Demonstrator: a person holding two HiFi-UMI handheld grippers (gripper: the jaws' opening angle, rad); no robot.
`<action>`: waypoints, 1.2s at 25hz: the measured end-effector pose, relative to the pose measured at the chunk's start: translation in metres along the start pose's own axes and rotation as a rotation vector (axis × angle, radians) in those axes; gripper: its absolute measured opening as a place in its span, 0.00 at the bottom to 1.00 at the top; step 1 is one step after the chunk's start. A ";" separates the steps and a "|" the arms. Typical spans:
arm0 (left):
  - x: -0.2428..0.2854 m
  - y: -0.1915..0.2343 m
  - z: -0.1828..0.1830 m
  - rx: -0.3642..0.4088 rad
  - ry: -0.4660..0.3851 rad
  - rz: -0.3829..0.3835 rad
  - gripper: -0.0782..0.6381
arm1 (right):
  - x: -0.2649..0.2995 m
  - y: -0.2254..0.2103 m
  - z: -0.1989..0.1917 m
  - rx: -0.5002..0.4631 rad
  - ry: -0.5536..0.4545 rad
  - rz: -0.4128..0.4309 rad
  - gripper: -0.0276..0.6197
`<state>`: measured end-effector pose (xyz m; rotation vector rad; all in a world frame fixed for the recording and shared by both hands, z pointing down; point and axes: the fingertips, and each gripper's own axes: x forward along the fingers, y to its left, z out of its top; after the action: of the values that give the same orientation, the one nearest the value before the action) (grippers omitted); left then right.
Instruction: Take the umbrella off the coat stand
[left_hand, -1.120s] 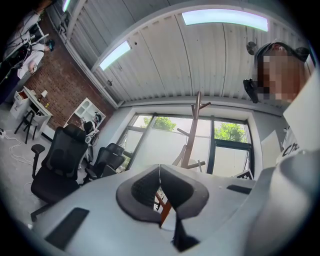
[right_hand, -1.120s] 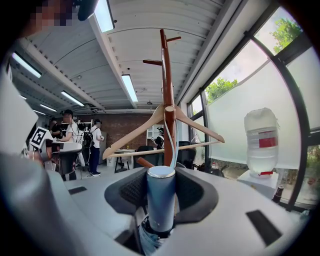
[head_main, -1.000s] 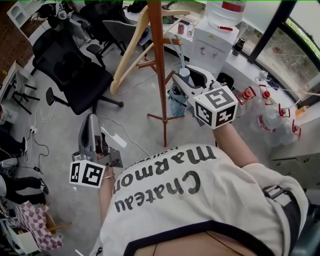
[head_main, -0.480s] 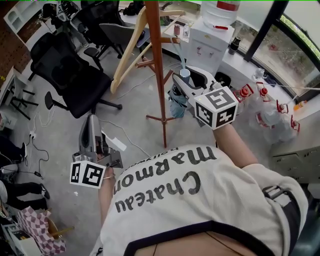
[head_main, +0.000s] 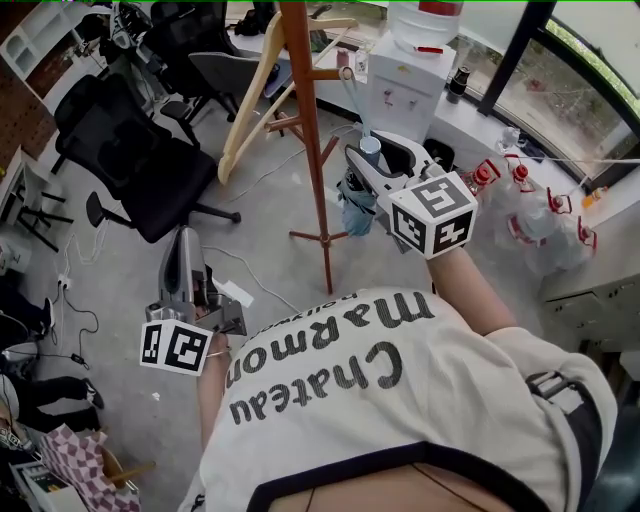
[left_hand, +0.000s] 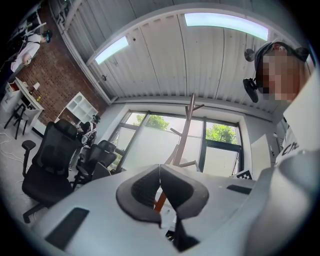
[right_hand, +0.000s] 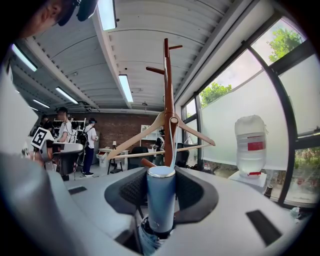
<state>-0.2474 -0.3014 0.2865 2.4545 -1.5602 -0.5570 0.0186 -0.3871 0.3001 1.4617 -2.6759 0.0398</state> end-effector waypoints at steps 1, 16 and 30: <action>-0.001 0.000 0.000 -0.001 0.001 -0.003 0.14 | -0.001 0.001 0.001 0.000 -0.002 -0.003 0.30; -0.018 -0.007 -0.003 -0.004 0.010 -0.014 0.14 | -0.021 0.009 0.011 0.010 -0.047 -0.021 0.30; -0.026 -0.028 0.001 0.040 -0.010 0.036 0.14 | -0.030 0.002 0.019 0.029 -0.091 0.035 0.30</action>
<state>-0.2341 -0.2657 0.2811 2.4502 -1.6318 -0.5381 0.0321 -0.3625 0.2780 1.4585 -2.7845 0.0156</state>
